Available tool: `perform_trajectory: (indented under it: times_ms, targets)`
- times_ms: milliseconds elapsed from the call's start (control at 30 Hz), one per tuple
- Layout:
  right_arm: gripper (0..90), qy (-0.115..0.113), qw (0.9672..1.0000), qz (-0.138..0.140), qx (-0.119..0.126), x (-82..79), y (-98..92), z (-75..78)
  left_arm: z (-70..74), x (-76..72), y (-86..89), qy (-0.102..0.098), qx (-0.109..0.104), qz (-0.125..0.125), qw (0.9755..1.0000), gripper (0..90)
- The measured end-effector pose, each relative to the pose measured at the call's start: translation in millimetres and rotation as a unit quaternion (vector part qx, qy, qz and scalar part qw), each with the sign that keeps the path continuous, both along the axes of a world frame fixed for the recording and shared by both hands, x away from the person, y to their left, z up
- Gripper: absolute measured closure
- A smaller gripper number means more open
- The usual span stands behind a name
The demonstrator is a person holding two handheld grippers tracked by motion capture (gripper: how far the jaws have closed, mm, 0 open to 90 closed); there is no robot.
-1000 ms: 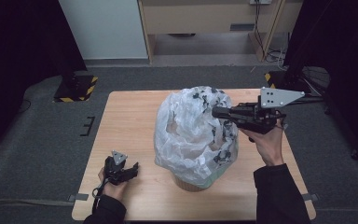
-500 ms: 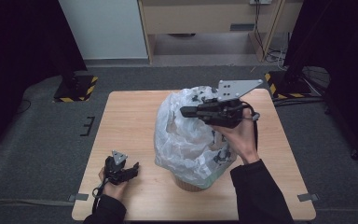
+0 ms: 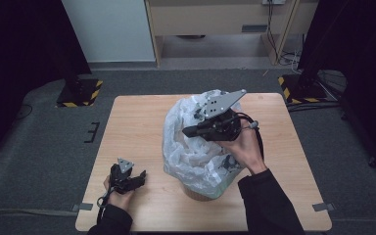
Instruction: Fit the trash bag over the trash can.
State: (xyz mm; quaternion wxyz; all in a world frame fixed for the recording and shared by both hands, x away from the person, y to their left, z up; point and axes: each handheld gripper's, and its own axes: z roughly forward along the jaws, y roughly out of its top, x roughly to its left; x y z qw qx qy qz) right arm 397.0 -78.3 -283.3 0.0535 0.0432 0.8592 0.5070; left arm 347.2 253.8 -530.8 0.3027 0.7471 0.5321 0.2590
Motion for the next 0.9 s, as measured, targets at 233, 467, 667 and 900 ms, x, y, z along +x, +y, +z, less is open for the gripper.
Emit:
perform_trajectory:
  times_ms: [233, 467, 667, 900]
  targets:
    - [90.0, 0.002, 0.9989, 0.001, -0.046, 0.0, 9.0, -2.8, 0.0, 0.0, 0.1, 0.000, 0.000, -0.001, 1.0000, 30.0]
    - [90.0, 0.004, 0.9963, 0.008, -0.085, 0.2, 16.9, -6.6, 0.1, -0.1, 0.0, 0.000, 0.001, -0.002, 1.0000, 30.1]
    - [90.0, -0.006, 0.9966, 0.016, -0.080, -2.4, 16.4, -6.2, 0.2, -0.3, -0.2, 0.000, 0.001, -0.003, 1.0000, 30.2]
    - [90.0, -0.034, 0.9980, 0.010, 0.053, -12.9, -10.9, 13.1, 0.1, 0.0, -0.4, 0.000, 0.000, -0.002, 1.0000, 30.2]
